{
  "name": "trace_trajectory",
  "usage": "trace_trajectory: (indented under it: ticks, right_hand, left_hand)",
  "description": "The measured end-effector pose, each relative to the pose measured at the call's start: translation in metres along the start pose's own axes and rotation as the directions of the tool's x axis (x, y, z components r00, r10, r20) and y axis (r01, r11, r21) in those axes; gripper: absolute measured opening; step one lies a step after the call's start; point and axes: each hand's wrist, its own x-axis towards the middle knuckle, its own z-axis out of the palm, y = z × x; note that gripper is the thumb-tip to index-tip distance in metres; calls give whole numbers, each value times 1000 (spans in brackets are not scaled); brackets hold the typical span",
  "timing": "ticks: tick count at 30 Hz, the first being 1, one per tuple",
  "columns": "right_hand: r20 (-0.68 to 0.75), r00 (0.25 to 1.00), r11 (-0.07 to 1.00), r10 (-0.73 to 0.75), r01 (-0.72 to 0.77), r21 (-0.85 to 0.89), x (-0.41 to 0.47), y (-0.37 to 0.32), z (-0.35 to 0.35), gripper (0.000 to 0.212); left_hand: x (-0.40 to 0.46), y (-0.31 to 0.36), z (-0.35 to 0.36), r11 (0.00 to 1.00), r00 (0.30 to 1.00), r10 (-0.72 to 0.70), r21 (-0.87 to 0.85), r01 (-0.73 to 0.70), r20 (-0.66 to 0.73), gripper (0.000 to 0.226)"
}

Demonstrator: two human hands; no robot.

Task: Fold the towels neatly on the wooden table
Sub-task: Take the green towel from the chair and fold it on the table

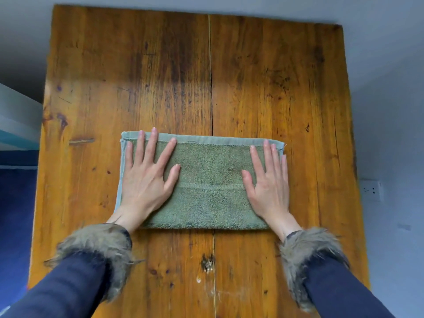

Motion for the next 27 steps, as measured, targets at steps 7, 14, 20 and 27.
trace_trajectory:
  ticks: [7, 14, 20, 27]
  right_hand:
    - [15, 1000, 1000, 16, -16, -8, 0, -8, -9, 60]
    - [58, 990, 991, -130, 130, -11, -16, -72, -17, 60]
    - [99, 984, 988, -145, 149, -38, -6, -119, 9, 60]
    - [91, 987, 987, -133, 141, -80, -6, -117, 18, 60]
  left_hand:
    - [-2, -1, -12, 989, 999, 3, -150, 2, 33, 57]
    - [-43, -30, -35, 763, 850, -522, -486, 426, -74, 29]
    - [-36, -38, -35, 576, 761, -622, -549, 605, 186, 27]
    - [-22, -45, -33, 582, 711, -613, -412, 701, 343, 22]
